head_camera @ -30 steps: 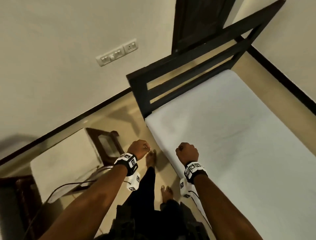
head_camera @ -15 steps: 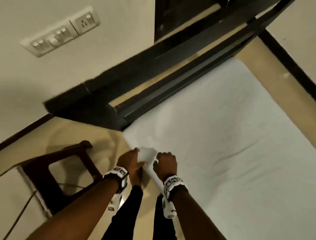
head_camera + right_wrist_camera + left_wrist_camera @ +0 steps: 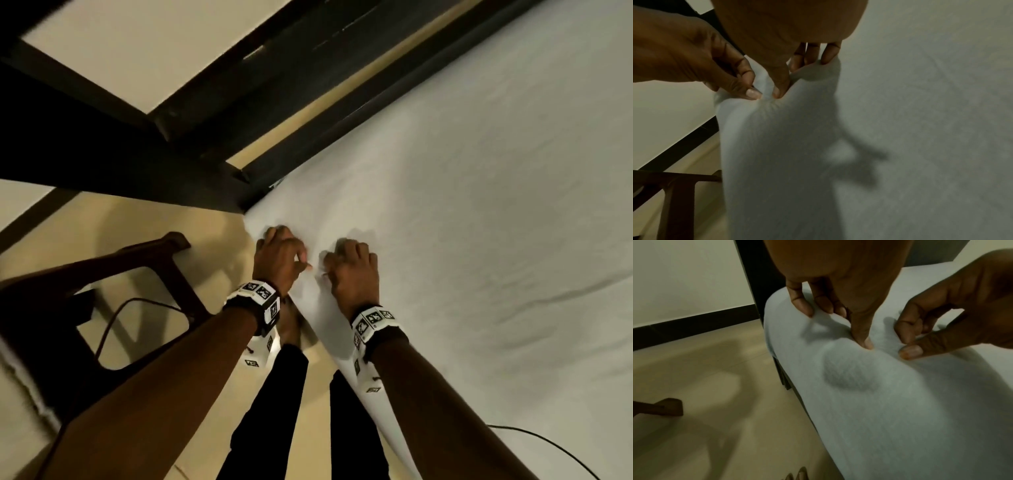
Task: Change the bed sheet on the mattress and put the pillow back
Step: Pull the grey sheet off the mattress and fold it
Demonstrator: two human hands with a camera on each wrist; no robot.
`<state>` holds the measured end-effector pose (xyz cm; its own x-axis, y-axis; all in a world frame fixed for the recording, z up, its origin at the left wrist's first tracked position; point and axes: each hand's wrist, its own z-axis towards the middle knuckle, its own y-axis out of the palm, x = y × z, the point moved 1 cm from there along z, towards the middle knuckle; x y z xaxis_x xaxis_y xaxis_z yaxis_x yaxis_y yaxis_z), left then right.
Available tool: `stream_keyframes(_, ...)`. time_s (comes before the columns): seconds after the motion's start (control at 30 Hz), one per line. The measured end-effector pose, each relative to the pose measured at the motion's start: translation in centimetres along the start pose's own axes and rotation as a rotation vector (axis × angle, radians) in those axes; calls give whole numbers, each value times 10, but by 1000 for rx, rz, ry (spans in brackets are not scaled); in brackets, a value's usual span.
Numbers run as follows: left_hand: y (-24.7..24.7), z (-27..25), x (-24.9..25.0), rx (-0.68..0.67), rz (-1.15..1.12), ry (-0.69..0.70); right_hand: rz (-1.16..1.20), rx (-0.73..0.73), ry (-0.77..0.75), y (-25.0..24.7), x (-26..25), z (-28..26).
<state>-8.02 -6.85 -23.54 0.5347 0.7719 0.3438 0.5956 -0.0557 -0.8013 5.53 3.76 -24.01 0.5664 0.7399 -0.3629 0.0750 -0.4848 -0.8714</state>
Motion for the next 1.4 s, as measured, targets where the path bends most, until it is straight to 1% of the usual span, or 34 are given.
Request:
stream_keyframes(0.1, -5, -5, 7, 17, 62, 49, 3, -11, 14, -3, -7, -1)
stream_keyframes(0.2, -2, -19, 13, 48, 31, 87, 74, -19, 13, -15, -10, -5)
stream_keyframes(0.3, -3, -33, 16, 78, -20, 91, 153, 22, -33, -29, -10, -15)
stream_keyframes(0.43, -7, -60, 25, 88, 33, 101, 211, 30, -102, -40, -12, -24)
stream_keyframes(0.57, -7, -68, 5, 115, 71, 37, 297, 27, -151, -43, -8, -29)
stream_keyframes(0.6, -7, -67, -1, 124, 83, 59, 330, 26, -159, -43, -6, -30)
stream_keyframes(0.77, -4, -55, -12, 179, 164, 269, 459, 9, -169, -38, 0, -29)
stream_keyframes(0.87, 0, -45, -9, 176, 196, 311, 468, -35, -163, -42, 0, -25)
stream_keyframes(0.9, 0, -46, -5, 185, 152, 299, 472, -41, -163, -44, 0, -24)
stream_keyframes(0.93, 1, -47, -5, 189, 60, 242, 480, -48, -165, -45, 0, -23)
stream_keyframes(0.97, 1, -51, -6, 181, -85, 138, 488, -57, -173, -48, 0, -23)
stream_keyframes(1.03, 0, -58, -8, 126, -465, -191, 499, -79, -190, -52, 1, -26)
stream_keyframes(1.07, -1, -61, -8, 86, -649, -335, 505, -94, -195, -55, 3, -29)
stream_keyframes(1.1, -3, -63, -5, 45, -753, -401, 519, -104, -200, -57, 5, -33)
stream_keyframes(1.17, -10, -65, 8, -49, -779, -392, 568, -125, -199, -60, 13, -43)
stream_keyframes(1.23, -15, -61, 22, -81, -765, -387, 623, -143, -196, -61, 21, -51)
stream_keyframes(1.33, -8, -47, 34, -18, -898, -447, 641, -157, -195, -62, 27, -53)
stream_keyframes(1.4, -7, -45, 40, 34, -928, -442, 630, -161, -198, -64, 27, -51)
